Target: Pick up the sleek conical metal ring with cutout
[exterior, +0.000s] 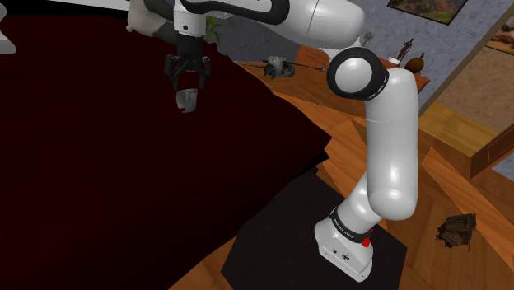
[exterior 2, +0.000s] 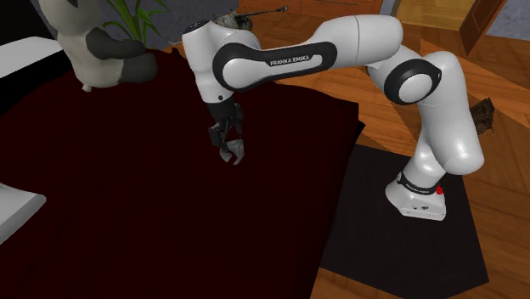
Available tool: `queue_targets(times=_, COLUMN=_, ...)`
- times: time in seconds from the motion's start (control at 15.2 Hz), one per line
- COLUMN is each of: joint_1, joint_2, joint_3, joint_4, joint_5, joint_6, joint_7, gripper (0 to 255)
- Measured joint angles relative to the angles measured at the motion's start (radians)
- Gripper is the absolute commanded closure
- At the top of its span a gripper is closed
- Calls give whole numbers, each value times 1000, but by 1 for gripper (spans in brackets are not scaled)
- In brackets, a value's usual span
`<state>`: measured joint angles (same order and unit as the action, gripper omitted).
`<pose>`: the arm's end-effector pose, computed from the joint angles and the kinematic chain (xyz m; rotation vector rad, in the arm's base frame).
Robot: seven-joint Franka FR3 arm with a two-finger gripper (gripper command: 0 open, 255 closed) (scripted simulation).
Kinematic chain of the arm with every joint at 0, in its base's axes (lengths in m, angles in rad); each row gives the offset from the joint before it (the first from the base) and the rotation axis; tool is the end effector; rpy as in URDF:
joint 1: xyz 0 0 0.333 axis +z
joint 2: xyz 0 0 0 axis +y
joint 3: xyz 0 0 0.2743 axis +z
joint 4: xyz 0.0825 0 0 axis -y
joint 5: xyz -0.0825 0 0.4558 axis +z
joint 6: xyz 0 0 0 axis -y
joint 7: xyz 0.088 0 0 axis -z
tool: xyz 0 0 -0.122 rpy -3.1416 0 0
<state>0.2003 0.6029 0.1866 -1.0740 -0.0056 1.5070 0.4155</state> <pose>0.7075 0.2518 0.4164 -3.0954 0.0809 0.2906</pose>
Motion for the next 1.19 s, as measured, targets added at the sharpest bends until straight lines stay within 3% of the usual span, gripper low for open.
queue_targets(times=0.46, joint_1=0, joint_2=6, joint_3=-1, joint_4=-79, joint_5=0, joint_6=83, joint_7=0, gripper=0)
queue_targets(times=0.53, joint_1=-1, joint_2=6, joint_3=-1, joint_4=-85, joint_5=0, joint_6=89, joint_7=0, gripper=255)
queue_targets(times=1.19, joint_1=0, joint_2=4, joint_3=0, joint_4=-90, joint_5=0, joint_6=95, joint_7=0, gripper=255)
